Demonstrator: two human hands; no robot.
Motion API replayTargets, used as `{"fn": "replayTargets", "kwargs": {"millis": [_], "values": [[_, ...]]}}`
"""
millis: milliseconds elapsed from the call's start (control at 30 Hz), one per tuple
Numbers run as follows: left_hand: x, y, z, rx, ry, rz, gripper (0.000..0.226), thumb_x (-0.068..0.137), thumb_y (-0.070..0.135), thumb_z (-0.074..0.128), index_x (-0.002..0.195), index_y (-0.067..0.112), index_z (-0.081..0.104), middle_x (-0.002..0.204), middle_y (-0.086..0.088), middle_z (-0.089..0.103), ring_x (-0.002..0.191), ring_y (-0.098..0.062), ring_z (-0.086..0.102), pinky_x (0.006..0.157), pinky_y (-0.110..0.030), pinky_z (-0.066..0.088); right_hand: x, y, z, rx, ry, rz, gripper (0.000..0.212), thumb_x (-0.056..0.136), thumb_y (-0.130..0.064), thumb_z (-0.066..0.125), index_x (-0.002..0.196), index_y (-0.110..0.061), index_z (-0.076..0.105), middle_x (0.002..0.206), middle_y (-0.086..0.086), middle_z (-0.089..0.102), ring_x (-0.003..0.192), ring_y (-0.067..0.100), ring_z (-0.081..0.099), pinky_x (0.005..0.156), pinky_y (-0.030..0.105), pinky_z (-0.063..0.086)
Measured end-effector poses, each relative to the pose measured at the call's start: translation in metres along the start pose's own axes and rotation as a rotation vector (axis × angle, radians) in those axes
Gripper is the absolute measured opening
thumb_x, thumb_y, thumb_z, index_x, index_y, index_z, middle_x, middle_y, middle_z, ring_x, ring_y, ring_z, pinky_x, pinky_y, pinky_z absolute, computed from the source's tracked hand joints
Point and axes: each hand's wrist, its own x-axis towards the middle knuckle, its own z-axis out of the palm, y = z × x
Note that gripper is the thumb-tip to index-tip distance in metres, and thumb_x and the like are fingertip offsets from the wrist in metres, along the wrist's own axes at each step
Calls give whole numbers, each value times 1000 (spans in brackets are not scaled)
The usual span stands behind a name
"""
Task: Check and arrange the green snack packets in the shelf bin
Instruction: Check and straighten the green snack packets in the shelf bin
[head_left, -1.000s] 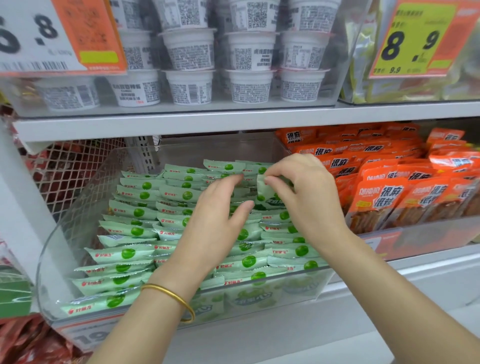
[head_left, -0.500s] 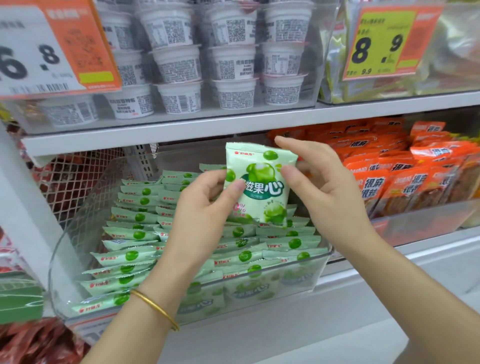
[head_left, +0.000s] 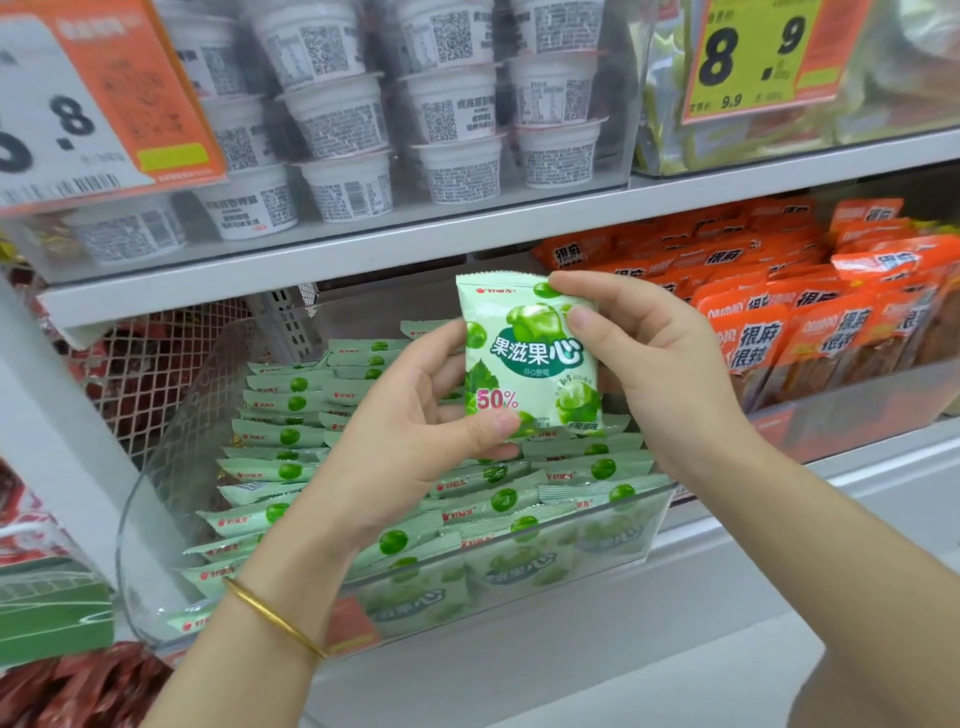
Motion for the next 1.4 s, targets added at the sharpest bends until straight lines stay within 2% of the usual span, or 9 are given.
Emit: {"fn": "replayTargets", "kwargs": {"millis": [367,534,800,900,967,1034,1134,1301,1401], "values": [[-1,4,0,-26,-11,-13,77,78,-3,60,143,25,31,128,11,60,92,-20,69,59,-29,58,0,-1,1,20,21,33,24,90,-4,57,98,-22,69,92,2,72,83,16,68,70,40,57],[-3,4,-1,53,0,-4,77,87,-7,55,147,32,25,131,17,57,97,-34,63,55,-24,54,-2,-1,3,-3,20,34,23,90,-5,58,97,-24,69,84,4,70,73,20,64,61,39,52],[-7,6,1,104,50,10,70,94,-5,47,148,32,23,141,16,45,92,-6,62,59,-27,54,-7,-7,13,55,25,90,20,91,-3,56,98,-19,65,83,-1,71,72,15,67,55,32,55],[-3,-6,1,388,231,78,57,93,20,55,143,34,32,138,17,39,113,1,51,93,-35,50,-8,-8,14,64,75,92,19,89,0,57,97,-17,61,86,3,67,73,13,66,54,31,57],[-3,-11,2,757,368,187,57,86,45,54,139,32,40,135,15,35,122,4,33,111,-21,27,-9,-8,15,78,95,101,19,88,1,58,99,-14,57,91,5,64,74,12,67,54,31,57],[-4,-13,6,947,359,261,68,77,61,48,137,29,45,133,16,32,120,4,23,104,-4,11,-10,-8,16,121,88,115,21,87,2,58,102,-12,53,94,5,60,74,9,67,55,31,57],[-5,-18,13,965,273,248,84,69,70,48,141,28,38,133,20,29,122,3,19,102,-2,8,-10,-5,18,164,44,135,22,86,0,60,103,-12,52,98,10,58,78,13,66,59,31,56],[0,-17,2,897,379,301,42,88,23,57,129,20,53,123,8,49,114,4,40,99,-4,24,-8,-4,23,142,-81,71,28,81,-22,59,108,-16,60,105,15,59,87,17,68,70,31,57],[-1,-4,-2,754,425,253,46,90,13,60,133,26,47,118,19,51,109,13,44,88,2,29,-4,0,19,-239,-25,-134,30,89,-26,61,117,-36,60,110,-1,50,97,6,56,81,19,49]]}}
